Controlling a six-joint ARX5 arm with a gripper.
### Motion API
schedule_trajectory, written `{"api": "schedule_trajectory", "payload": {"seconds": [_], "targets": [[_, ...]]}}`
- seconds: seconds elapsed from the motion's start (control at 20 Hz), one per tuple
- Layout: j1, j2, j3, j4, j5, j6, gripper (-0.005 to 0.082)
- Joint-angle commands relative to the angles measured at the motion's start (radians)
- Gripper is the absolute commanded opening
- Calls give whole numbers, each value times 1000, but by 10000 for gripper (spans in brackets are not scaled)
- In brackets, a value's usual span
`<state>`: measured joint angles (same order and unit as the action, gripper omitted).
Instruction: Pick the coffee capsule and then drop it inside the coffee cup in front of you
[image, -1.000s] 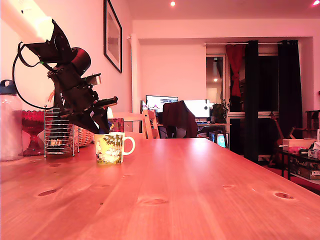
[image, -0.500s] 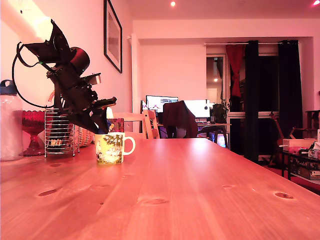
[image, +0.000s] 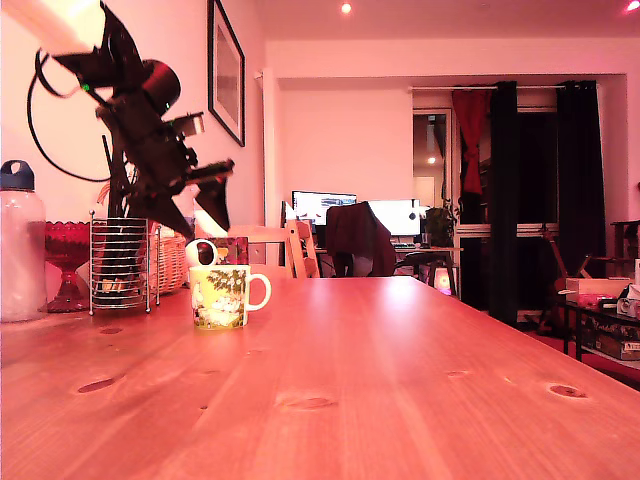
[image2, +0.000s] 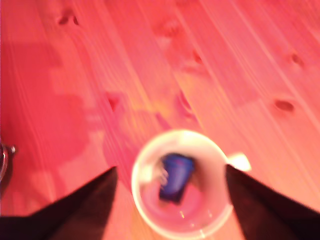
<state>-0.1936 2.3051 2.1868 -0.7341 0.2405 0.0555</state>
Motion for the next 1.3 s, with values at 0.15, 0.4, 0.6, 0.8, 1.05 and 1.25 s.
{"api": "schedule_trajectory", "payload": {"seconds": [0.15, 0.4, 0.6, 0.8, 1.05, 1.25], "targets": [[2, -21, 40, -103, 41, 6, -4], [1, -67, 40, -151, 66, 17, -23], [-3, -142, 40, -214, 97, 17, -23], [-51, -235, 39, -306, 146, 23, -23], [-142, -330, 39, -382, 109, 52, -23], [-138, -334, 38, -451, 103, 57, -24]]}}
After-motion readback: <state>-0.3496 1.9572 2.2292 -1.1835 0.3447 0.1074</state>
